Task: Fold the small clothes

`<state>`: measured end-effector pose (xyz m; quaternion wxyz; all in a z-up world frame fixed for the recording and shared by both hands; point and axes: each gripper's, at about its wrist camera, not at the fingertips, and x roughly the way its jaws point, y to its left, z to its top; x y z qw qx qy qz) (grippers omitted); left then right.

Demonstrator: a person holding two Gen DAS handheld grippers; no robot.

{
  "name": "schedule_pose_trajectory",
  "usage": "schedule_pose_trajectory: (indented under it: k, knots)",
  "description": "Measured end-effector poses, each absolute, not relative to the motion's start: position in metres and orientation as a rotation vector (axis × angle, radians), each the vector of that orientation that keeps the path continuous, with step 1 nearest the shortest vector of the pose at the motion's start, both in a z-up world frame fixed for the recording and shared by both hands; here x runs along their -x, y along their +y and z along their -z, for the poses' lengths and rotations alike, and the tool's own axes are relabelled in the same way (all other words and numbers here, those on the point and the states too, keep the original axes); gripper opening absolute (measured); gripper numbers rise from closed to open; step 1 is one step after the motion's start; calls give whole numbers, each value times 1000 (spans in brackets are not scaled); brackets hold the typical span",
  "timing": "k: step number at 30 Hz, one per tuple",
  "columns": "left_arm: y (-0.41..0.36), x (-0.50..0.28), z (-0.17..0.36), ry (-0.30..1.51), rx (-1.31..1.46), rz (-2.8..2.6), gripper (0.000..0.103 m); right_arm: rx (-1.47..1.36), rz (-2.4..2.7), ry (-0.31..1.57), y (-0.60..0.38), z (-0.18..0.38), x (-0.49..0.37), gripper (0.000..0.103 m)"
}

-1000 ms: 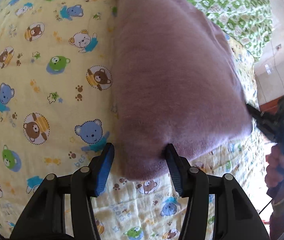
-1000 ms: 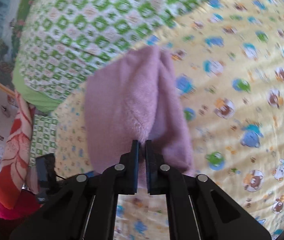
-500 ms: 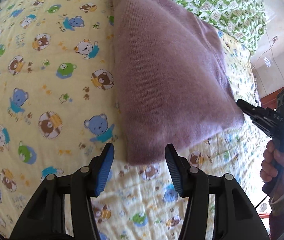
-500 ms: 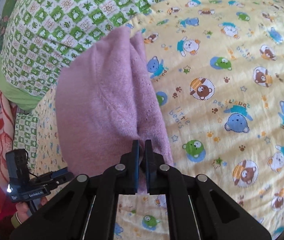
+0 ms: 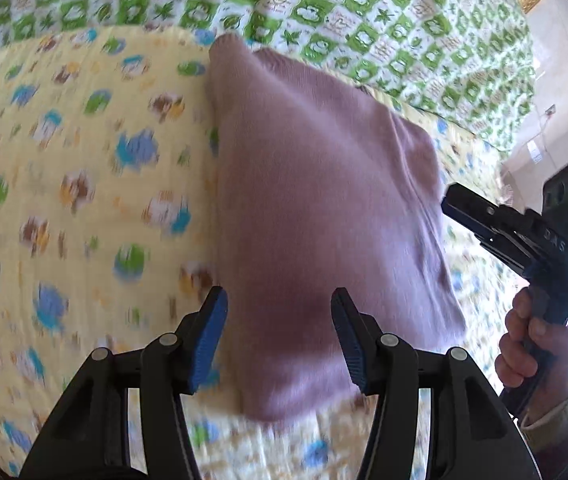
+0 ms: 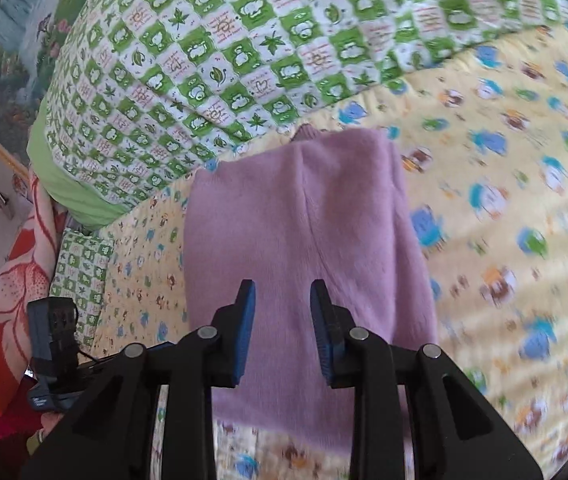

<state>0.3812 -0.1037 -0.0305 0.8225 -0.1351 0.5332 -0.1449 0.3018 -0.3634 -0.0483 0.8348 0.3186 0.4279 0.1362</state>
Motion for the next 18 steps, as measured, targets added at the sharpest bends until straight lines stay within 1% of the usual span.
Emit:
schedule_pose_trajectory:
  k: [6, 8, 9, 10, 11, 13, 15, 16, 18]
  knots:
    - [-95, -448, 32, 1102, 379, 239, 57, -671, -267, 960, -378, 82, -367, 30]
    - [-95, -472, 37, 1106, 377, 212, 59, -693, -257, 973, -390, 99, -382, 28]
    - [-97, -484, 41, 1109, 364, 195, 59, -697, -260, 971, -394, 105, -388, 21]
    - [-99, -495, 46, 1118, 354, 184, 58, -691, -248, 965, -398, 108, -391, 7]
    - [-100, -504, 50, 1131, 353, 180, 57, -689, -229, 965, -401, 112, -394, 0]
    - [-103, -518, 56, 1152, 350, 168, 57, -737, -236, 953, -407, 114, -398, 0]
    - [-107, -520, 52, 1150, 345, 171, 57, -734, -241, 955, -407, 109, -397, 0]
    - [-107, -518, 48, 1149, 340, 177, 57, -729, -252, 954, -407, 104, -393, 3]
    - [-103, -505, 40, 1141, 341, 194, 57, -697, -266, 952, -406, 90, -378, 4]
